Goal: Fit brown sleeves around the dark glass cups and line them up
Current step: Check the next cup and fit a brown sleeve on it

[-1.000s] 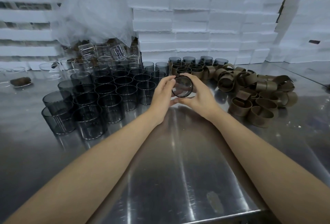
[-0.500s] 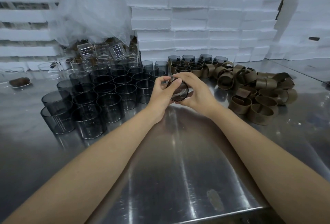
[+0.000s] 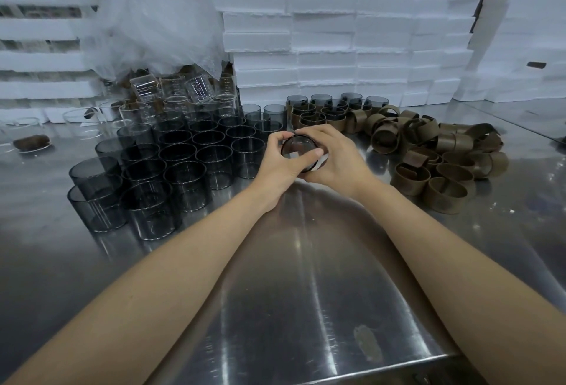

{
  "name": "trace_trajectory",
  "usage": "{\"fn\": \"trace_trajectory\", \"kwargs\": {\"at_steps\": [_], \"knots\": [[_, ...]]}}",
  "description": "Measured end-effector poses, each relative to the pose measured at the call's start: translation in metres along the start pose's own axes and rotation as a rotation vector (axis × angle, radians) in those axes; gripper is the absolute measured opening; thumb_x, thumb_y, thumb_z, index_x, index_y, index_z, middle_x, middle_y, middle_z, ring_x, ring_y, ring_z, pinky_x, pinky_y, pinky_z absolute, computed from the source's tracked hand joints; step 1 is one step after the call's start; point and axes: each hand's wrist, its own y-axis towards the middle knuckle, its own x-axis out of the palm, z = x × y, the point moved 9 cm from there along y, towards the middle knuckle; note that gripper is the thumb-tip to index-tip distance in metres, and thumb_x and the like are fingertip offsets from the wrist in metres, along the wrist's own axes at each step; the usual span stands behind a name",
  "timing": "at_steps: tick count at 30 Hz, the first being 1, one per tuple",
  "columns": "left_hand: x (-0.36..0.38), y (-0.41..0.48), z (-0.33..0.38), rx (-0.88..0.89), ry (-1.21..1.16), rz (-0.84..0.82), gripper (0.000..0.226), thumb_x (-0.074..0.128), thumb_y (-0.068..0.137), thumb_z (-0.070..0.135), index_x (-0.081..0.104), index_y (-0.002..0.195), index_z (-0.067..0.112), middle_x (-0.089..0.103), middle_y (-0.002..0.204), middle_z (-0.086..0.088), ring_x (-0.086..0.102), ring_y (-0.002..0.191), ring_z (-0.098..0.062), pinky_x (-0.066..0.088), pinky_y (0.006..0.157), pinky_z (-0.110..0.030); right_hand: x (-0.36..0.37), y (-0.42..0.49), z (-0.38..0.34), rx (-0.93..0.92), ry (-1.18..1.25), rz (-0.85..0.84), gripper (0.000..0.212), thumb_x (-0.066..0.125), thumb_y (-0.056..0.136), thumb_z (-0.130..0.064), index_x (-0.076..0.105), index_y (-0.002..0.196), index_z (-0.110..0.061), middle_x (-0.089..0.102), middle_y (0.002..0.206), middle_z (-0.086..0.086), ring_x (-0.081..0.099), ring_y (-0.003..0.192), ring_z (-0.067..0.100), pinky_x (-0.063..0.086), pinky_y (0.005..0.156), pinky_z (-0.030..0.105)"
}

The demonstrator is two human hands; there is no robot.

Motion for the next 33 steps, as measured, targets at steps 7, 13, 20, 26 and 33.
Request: {"fn": "trace_trajectory", "kwargs": {"at_steps": [7, 13, 20, 26, 33], "knots": [[0.007, -0.006, 0.003, 0.0, 0.061, -0.076, 0.063, 0.082, 0.076, 0.006, 0.047, 0.127, 0.013, 0.06, 0.121, -0.007, 0.06, 0.112, -0.018, 0.051, 0.097, -0.033, -0.009, -0.004, 0.007, 0.068, 0.128, 0.042, 0.057, 0.084, 0.061, -0.02, 0.066, 0.114, -0.032, 0.061, 0.097, -0.035, 0.055, 0.098, -0.011, 0.04, 0.086, 0.007], [0.011, -0.005, 0.0, -0.035, 0.039, -0.116, 0.059, 0.077, 0.079, 0.0, 0.052, 0.131, 0.011, 0.064, 0.124, -0.012, 0.064, 0.111, -0.025, 0.056, 0.092, -0.038, -0.007, -0.007, 0.028, 0.204, 0.271, 0.02, 0.061, 0.086, 0.065, -0.012, 0.065, 0.12, -0.026, 0.068, 0.113, -0.012, 0.06, 0.107, -0.003, 0.046, 0.09, 0.014], [0.015, -0.005, 0.003, -0.035, -0.039, -0.203, 0.041, 0.064, 0.088, 0.001, 0.063, 0.126, 0.016, 0.068, 0.119, -0.009, 0.066, 0.099, -0.014, 0.055, 0.079, -0.025, -0.008, -0.009, 0.038, 0.257, 0.373, 0.019, 0.057, 0.084, 0.069, -0.007, 0.065, 0.12, -0.023, 0.07, 0.111, -0.009, 0.062, 0.109, 0.005, 0.05, 0.098, 0.031], [0.011, -0.004, 0.003, -0.077, -0.06, -0.169, 0.043, 0.056, 0.095, 0.009, 0.055, 0.137, 0.01, 0.071, 0.11, -0.008, 0.068, 0.087, -0.015, 0.057, 0.08, -0.028, -0.009, -0.009, 0.038, 0.251, 0.394, 0.013, 0.057, 0.084, 0.068, -0.006, 0.065, 0.119, -0.024, 0.071, 0.109, -0.012, 0.061, 0.109, 0.004, 0.047, 0.103, 0.035], [0.004, -0.005, 0.001, -0.103, -0.112, -0.103, 0.029, 0.057, 0.098, 0.023, 0.065, 0.122, 0.007, 0.067, 0.122, -0.015, 0.07, 0.102, -0.032, 0.058, 0.086, -0.042, -0.007, -0.009, 0.03, 0.195, 0.344, -0.026, 0.058, 0.082, 0.069, -0.003, 0.063, 0.121, -0.021, 0.069, 0.109, -0.013, 0.062, 0.106, 0.002, 0.046, 0.093, 0.018]]}}
